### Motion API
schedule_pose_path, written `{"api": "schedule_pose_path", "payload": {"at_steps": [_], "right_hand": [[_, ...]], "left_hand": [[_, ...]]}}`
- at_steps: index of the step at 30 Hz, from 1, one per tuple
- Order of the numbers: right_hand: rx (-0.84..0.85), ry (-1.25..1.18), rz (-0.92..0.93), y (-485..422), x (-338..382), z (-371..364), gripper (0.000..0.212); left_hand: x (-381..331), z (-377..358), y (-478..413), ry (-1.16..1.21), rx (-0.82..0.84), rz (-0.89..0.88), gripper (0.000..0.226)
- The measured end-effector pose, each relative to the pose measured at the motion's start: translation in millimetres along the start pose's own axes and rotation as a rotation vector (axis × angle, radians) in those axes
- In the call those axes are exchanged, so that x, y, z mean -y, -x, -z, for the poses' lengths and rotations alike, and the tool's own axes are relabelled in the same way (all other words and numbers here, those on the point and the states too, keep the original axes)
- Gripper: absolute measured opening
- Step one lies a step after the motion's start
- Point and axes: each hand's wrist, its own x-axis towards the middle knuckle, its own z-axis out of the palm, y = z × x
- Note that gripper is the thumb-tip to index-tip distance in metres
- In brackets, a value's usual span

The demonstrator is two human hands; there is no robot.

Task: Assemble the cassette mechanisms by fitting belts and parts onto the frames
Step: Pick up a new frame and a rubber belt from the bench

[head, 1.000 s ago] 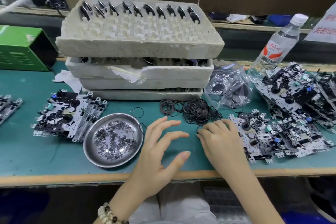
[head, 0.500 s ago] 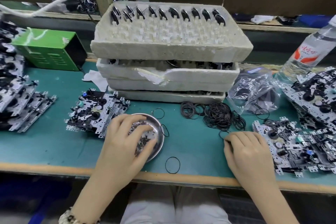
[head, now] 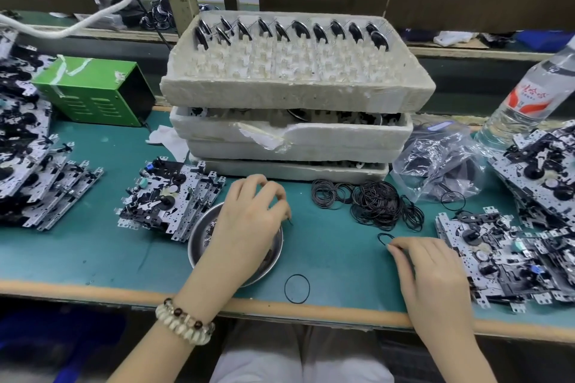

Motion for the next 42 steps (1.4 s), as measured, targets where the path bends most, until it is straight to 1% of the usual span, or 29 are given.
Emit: {"api": "schedule_pose_path", "payload": {"at_steps": [4,5,7,8,10,12,13,16,18,21,23,27,30,32,34,35,36,37,38,39,40,41,42], "right_hand": [[0.011,-0.026,-0.003,-1,2,1,0.024],[0.013,-0.033,-0.006,-1,2,1,0.024],[0.015,-0.055,-0.023,0,1,1,0.024],[0.01,-0.071,-0.037,1,1,1,0.022],[-0.011,-0.101,-0.066,2,0,0,0.021],[-0.029,-0.115,-0.083,3,-1,0,0.021],[-0.035,-0.12,-0.088,3,-1,-1,0.022],[-0.044,-0.125,-0.092,4,-2,-1,0.027],[-0.045,-0.111,-0.104,5,-2,-2,0.026],[-0.044,-0.088,-0.167,5,-1,-2,0.015],[-0.046,-0.085,-0.209,6,0,-2,0.008],[-0.043,-0.082,-0.232,5,0,-2,0.006],[-0.046,-0.103,-0.243,5,2,-1,0.009],[-0.045,-0.105,-0.238,4,4,1,0.011],[-0.045,-0.112,-0.227,3,5,1,0.01],[-0.049,-0.11,-0.21,2,5,1,0.004],[-0.049,-0.111,-0.197,1,6,1,0.004],[-0.045,-0.117,-0.186,-1,6,0,0.013],[-0.039,-0.126,-0.168,-1,5,-1,0.022],[-0.039,-0.128,-0.146,-2,4,-1,0.028],[-0.039,-0.129,-0.121,-2,3,-2,0.031],[-0.038,-0.135,-0.096,-2,3,-2,0.032],[-0.047,-0.144,-0.074,-2,1,-3,0.032]], "left_hand": [[6,-1,-27,0.008,0.002,0.079,0.016],[6,0,-32,0.023,0.024,0.102,0.016],[3,1,-34,0.075,0.103,0.163,0.028],[0,3,-32,0.114,0.128,0.164,0.031],[-13,11,-23,0.167,0.15,0.073,0.025],[-29,20,-10,0.146,0.183,-0.079,0.019],[-35,24,-3,0.115,0.223,-0.14,0.021],[-45,30,19,0.02,0.397,-0.238,0.027],[-45,30,31,-0.008,0.437,-0.277,0.025],[-42,26,38,-0.017,0.4,-0.296,0.013],[-42,23,40,-0.055,0.395,-0.335,0.011],[-43,16,38,-0.129,0.293,-0.416,0.017],[-42,14,30,-0.189,0.239,-0.449,0.015],[-38,14,18,-0.196,0.235,-0.423,0.018],[-31,12,1,-0.151,0.177,-0.323,0.021],[-28,10,-9,-0.109,0.14,-0.261,0.02],[-25,9,-20,-0.058,0.102,-0.207,0.018],[-24,9,-30,-0.018,0.078,-0.156,0.013],[-24,9,-39,0.006,0.096,-0.109,0.008],[-24,9,-46,0.01,0.142,-0.054,0.014],[-22,6,-50,-0.009,0.205,-0.002,0.027],[-20,5,-51,-0.03,0.248,0.032,0.036],[-18,5,-50,-0.048,0.254,0.051,0.041]]}}
